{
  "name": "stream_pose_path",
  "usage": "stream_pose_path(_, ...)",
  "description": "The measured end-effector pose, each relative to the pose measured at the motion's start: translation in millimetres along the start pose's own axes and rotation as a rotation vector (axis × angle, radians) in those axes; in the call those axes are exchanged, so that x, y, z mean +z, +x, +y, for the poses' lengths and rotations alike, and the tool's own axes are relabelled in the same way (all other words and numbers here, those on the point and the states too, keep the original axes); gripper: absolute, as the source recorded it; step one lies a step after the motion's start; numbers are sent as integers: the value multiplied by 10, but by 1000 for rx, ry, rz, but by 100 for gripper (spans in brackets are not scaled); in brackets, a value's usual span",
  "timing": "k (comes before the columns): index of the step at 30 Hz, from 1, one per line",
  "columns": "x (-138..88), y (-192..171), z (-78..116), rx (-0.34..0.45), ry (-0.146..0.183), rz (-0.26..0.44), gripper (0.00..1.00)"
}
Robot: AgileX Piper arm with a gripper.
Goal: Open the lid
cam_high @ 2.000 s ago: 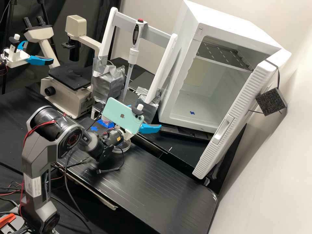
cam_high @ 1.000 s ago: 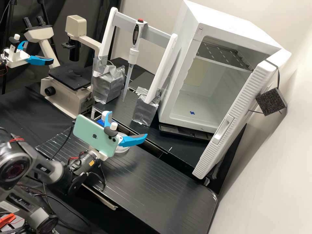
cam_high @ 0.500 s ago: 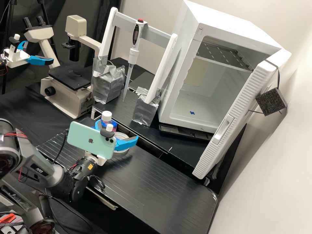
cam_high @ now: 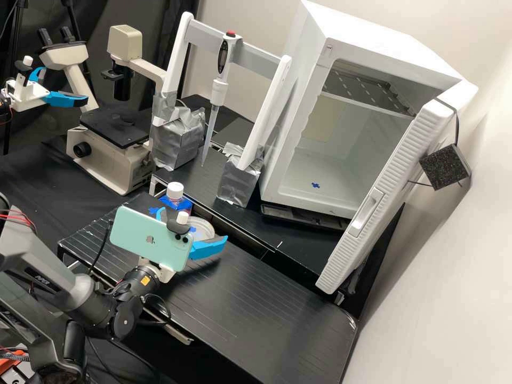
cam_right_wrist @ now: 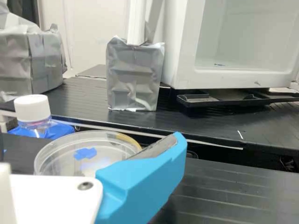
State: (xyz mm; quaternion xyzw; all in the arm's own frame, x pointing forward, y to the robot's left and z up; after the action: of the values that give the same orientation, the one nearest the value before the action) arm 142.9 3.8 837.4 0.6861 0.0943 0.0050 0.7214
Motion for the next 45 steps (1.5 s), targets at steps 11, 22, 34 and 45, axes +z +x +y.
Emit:
stream_pose_path(11, 35, 14, -19, -17, 23, -8, 0)
stream_pose_path(22, 53, 29, -36, -30, 35, -10, 0)
stream_pose_path(34, 28, 35, -46, -37, 29, 4, 0)
stream_pose_path(45, 34, 66, -65, -44, 28, 11, 0)
